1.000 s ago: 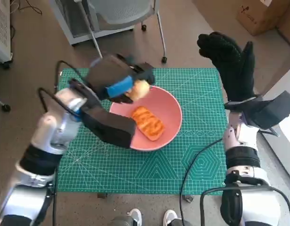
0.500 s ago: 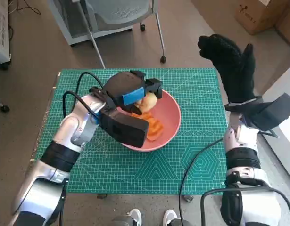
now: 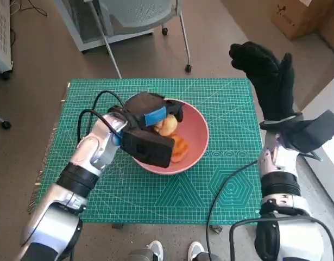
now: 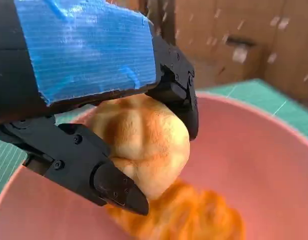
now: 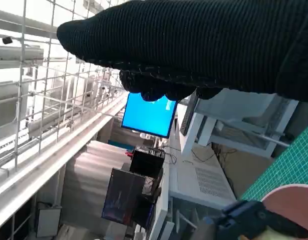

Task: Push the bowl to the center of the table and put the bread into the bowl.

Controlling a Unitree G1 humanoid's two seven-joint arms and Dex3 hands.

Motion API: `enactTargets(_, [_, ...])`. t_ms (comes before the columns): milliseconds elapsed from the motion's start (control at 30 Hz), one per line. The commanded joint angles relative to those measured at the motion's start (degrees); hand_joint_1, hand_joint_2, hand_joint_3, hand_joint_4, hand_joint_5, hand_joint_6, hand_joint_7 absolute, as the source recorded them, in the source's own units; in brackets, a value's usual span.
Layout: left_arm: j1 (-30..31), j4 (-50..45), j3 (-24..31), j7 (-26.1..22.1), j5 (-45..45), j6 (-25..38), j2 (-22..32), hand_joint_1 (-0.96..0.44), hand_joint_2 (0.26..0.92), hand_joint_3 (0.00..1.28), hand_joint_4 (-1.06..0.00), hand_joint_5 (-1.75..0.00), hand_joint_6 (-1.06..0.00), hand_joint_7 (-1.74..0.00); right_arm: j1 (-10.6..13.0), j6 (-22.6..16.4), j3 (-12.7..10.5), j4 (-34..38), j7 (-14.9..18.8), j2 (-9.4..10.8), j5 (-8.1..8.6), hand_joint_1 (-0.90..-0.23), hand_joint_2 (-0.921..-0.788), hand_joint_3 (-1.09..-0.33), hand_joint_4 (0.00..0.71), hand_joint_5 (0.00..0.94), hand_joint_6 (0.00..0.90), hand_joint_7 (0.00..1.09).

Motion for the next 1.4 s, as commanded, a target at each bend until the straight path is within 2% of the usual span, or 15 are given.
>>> enactTargets(33, [0.5, -3.4, 1.8, -4.7, -2.9, 3.7, 0.1, -0.12, 0.832, 0.01, -0.24, -0.07, -0.33, -0.1, 1.1, 0.5, 0.3, 0.3, -0.8, -0.5, -0.71, -0.667, -0.921, -0.659, 0.194, 0.0, 0.323, 0.0])
enactTargets(200, [1.2, -6.0, 2.5, -6.8, -4.0, 5.8, 0.7, -0.26, 0.802, 0.01, -0.15, -0.01, -0.26, -0.02, 0.9, 0.6, 0.5, 0.5, -0.9, -0.4, -0.69, -0.673, -0.921, -0.661, 0.196, 0.001, 0.322, 0.0])
enactTargets(400, [3.0, -9.0, 4.0, -4.3, -4.7, 3.2, 2.4, -0.4, 0.797, 0.0, -0.09, 0.0, -0.23, 0.0, 0.5, 0.9, 0.6, 0.4, -0.3, -0.1, -0.38, -0.676, -0.921, -0.661, 0.199, 0.003, 0.321, 0.0])
enactTargets(600, [4.8, -11.5, 7.0, -2.6, -7.4, 0.4, 3.7, -0.53, 0.814, 0.01, -0.08, 0.0, -0.22, 0.0, 0.1, 1.4, 0.9, 0.3, 0.0, 0.1, -0.37, -0.679, -0.921, -0.659, 0.202, 0.003, 0.323, 0.0])
enactTargets(800, [6.9, -13.4, 12.7, -3.3, -15.0, -2.4, 4.0, -0.61, 0.862, 0.02, -0.1, -0.01, -0.23, 0.0, -0.2, 2.1, 1.0, 0.1, 0.8, 0.4, 0.23, -0.676, -0.921, -0.655, 0.205, 0.004, 0.325, 0.0])
enactTargets(1000, [9.2, -16.4, 19.5, -5.6, -26.4, -4.6, 3.7, -0.63, 0.904, 0.02, -0.14, -0.02, -0.25, -0.01, -0.2, 2.7, 0.9, -0.7, 2.1, 0.9, 1.05, -0.676, -0.921, -0.65, 0.208, 0.005, 0.33, 0.0])
enactTargets(1200, [13.7, -24.5, 26.4, -6.9, -38.2, -1.8, 2.2, -0.62, 0.919, 0.05, -0.16, -0.02, -0.25, -0.01, -0.5, 3.7, 0.7, -1.3, 3.3, 1.4, 1.96, -0.679, -0.921, -0.639, 0.212, 0.005, 0.335, 0.01])
enactTargets(1400, [17.3, -32.4, 31.5, -4.7, -47.3, 2.4, -0.7, -0.63, 0.921, 0.11, -0.16, -0.01, -0.24, -0.01, -0.4, 3.5, 1.2, -2.2, 3.4, 1.9, 2.17, -0.68, -0.921, -0.627, 0.214, 0.005, 0.34, 0.01])
